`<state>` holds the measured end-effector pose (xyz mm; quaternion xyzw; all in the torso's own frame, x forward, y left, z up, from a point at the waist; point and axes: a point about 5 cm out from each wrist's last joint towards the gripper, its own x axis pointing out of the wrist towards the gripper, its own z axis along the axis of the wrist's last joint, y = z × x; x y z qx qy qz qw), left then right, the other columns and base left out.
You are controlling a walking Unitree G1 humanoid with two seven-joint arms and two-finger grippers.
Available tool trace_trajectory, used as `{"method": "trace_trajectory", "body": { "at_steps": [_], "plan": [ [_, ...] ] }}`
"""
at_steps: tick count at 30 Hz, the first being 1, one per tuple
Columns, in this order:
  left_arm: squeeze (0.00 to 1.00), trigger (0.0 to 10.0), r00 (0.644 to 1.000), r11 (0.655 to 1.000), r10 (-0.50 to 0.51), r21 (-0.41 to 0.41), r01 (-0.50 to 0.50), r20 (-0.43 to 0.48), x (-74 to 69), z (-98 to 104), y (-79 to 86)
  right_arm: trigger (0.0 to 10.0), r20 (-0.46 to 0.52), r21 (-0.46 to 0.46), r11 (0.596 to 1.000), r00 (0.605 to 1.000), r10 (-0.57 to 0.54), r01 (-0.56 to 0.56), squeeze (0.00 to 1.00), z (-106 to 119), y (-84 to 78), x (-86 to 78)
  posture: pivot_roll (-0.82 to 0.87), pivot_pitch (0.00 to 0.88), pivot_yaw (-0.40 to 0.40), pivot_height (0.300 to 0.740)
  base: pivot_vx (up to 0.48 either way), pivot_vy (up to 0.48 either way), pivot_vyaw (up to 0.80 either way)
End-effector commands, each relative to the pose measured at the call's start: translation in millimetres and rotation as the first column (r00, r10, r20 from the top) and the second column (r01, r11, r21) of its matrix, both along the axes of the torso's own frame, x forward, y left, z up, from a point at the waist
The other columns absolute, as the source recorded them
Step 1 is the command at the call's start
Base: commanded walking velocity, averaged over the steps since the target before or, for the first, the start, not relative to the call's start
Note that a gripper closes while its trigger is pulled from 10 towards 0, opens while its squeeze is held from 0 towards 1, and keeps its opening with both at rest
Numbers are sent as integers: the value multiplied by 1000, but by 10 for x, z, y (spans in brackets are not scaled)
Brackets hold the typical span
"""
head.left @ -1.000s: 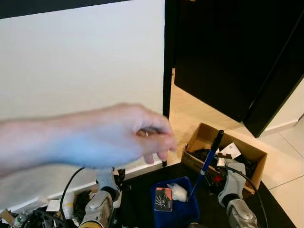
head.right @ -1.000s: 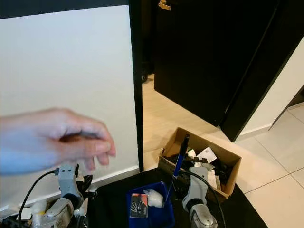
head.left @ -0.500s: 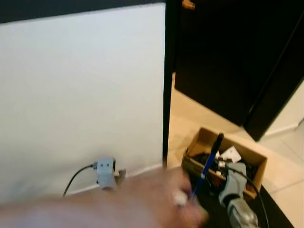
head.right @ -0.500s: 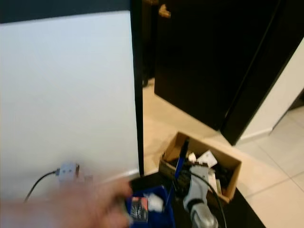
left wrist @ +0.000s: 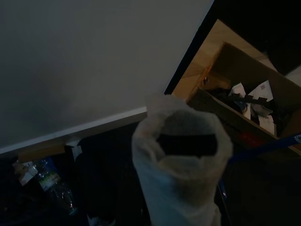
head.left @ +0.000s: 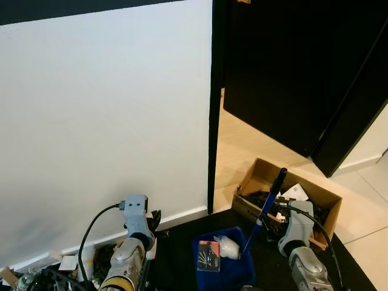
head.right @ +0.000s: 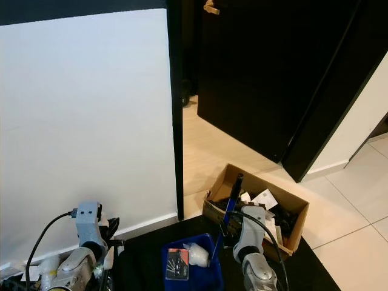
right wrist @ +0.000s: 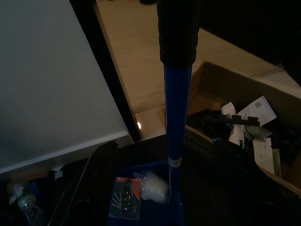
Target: Sweep floor
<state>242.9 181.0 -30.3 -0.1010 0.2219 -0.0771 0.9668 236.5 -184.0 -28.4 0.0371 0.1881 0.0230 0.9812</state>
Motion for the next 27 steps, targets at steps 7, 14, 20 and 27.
{"method": "trace_trajectory", "body": {
  "at_steps": [7, 14, 20, 27],
  "plan": [
    [0, 10000, 1000, 1000, -10, -2, 10, 19, 32, 30, -15, 10000, -7, -2, 1000, 1000, 3, -3, 0, -13, -4, -18, -1, 48, 11, 740, 0, 0, 0],
    [0, 10000, 1000, 1000, -8, -3, 8, 21, 28, 30, -12, 10000, -6, 0, 1000, 1000, 4, -4, 0, -12, -5, -22, 3, 52, 10, 740, 0, 0, 0],
    [0, 10000, 1000, 1000, -6, -6, 6, 26, 27, 32, -20, 10000, -6, 1, 1000, 1000, 7, -7, 0, -12, -15, -27, 3, 62, 10, 740, 0, 0, 0],
    [0, 10000, 1000, 1000, -11, -6, 11, 22, 21, 26, -26, 10000, -8, 1, 1000, 1000, 4, -4, 0, -16, -19, -33, 1, 60, 11, 740, 0, 0, 0]
  ]
}}
